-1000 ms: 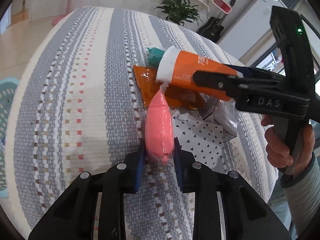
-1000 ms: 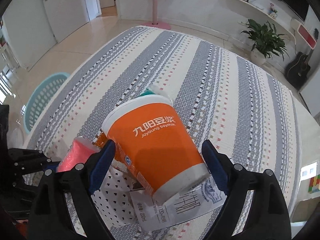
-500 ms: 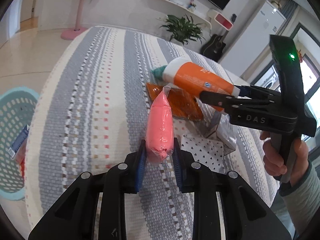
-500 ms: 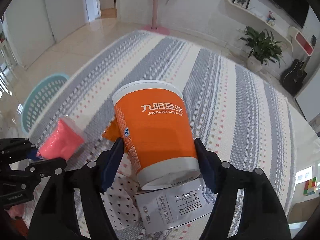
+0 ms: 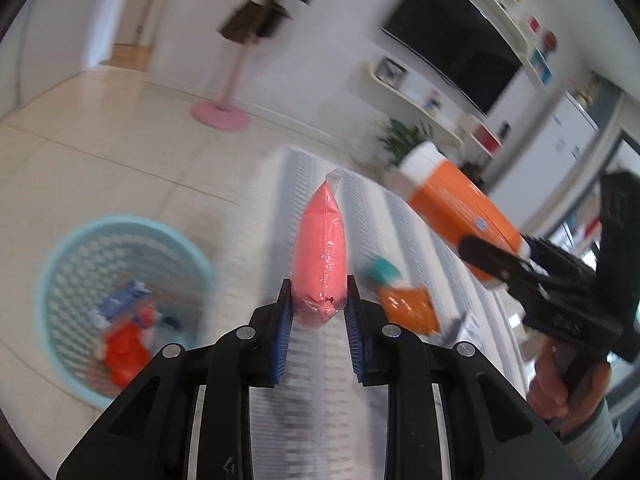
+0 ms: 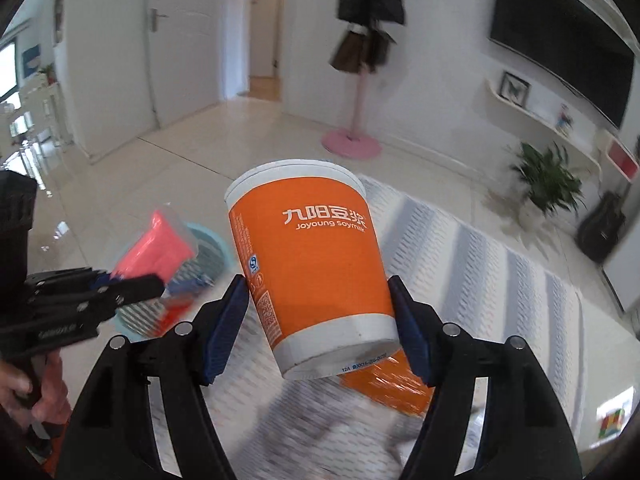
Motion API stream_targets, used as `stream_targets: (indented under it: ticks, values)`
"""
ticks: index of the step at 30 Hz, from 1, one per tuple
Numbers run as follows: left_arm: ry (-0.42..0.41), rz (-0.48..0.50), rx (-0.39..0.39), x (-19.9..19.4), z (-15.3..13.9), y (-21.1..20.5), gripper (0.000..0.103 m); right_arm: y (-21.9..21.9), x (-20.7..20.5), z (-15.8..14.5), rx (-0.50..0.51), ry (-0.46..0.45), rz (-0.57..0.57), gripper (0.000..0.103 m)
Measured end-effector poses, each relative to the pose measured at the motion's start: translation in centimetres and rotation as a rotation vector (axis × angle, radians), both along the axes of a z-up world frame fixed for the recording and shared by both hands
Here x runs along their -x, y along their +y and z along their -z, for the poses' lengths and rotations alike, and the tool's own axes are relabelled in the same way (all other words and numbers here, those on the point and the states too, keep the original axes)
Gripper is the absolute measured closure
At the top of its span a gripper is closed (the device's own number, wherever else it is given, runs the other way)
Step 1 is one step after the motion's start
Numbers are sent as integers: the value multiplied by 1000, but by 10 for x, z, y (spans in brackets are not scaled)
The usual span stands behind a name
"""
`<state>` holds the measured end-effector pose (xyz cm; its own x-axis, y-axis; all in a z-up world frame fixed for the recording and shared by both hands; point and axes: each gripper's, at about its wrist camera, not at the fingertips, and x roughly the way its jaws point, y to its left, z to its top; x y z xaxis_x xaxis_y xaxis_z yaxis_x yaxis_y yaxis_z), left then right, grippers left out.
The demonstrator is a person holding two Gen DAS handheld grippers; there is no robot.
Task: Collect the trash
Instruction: 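Drop the pink packet and orange cup into the blue basket with both tools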
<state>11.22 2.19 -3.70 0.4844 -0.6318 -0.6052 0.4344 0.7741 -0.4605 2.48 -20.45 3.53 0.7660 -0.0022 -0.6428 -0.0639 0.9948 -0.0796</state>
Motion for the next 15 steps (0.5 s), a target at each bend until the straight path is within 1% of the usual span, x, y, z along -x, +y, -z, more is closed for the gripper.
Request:
stream_targets:
  ticks: [3,7,11,15]
  values:
    - [-11,-83,-13,-8,-9,48,80,36,-11,-4,-8,-12,-50,37]
    - [-6,-162,-18,-18,-13,93,80,79,-27,2,-4,-3,-97,37]
    - [19,-226,-15,-32,-8,133,80,114,-39,20,5,27,-127,37]
    - [60,-258,-21,-43,10,154,80,143,-56,45,17,80,-148,36]
